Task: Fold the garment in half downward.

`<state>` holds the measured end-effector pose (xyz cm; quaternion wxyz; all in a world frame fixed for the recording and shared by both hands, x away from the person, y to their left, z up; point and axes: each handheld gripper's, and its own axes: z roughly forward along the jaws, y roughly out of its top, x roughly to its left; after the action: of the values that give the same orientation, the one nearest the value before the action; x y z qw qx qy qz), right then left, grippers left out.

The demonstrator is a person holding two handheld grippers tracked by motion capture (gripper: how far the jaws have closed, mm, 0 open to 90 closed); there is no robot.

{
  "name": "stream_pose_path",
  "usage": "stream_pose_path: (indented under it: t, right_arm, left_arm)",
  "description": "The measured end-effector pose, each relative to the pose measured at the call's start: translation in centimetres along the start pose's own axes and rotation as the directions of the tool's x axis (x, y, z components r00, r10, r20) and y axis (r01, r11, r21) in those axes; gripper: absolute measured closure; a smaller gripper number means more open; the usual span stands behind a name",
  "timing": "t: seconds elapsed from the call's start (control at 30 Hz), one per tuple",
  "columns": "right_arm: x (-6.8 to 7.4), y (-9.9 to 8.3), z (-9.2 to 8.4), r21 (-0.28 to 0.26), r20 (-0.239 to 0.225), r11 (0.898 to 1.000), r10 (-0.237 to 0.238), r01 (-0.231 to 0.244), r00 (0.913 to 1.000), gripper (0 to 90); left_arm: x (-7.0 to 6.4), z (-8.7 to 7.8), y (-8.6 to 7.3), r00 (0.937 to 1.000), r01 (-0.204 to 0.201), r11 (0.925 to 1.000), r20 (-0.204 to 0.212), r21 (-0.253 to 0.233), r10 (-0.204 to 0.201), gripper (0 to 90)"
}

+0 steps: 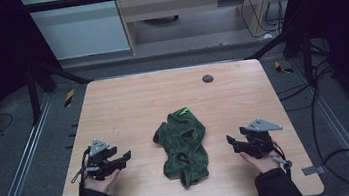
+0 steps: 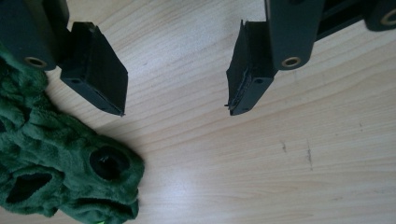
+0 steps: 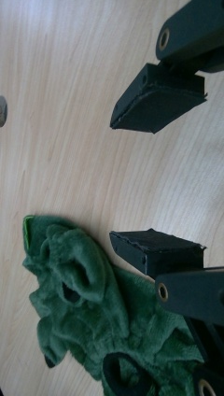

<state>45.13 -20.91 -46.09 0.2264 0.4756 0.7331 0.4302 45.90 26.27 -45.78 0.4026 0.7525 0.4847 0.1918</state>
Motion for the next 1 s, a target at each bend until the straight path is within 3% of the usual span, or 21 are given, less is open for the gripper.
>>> stream_pose_path:
  t: [0.47, 1.0]
  right_arm:
    - [0.5, 2.5, 0.6, -0.016, -0.031, 1.0, -0.001, 0.0, 0.9995, 44.5]
    - [1.2, 5.8, 2.0, -0.039, -0.049, 0.999, -0.001, -0.001, 0.9988, 47.4]
  left_arm:
    - [0.1, 0.0, 2.7, 0.9997, -0.013, 0.9996, 0.019, -0.027, 0.014, 38.2]
    - [-0.3, 2.1, 6.2, 0.9991, -0.028, 0.9987, 0.032, -0.043, 0.029, 39.0]
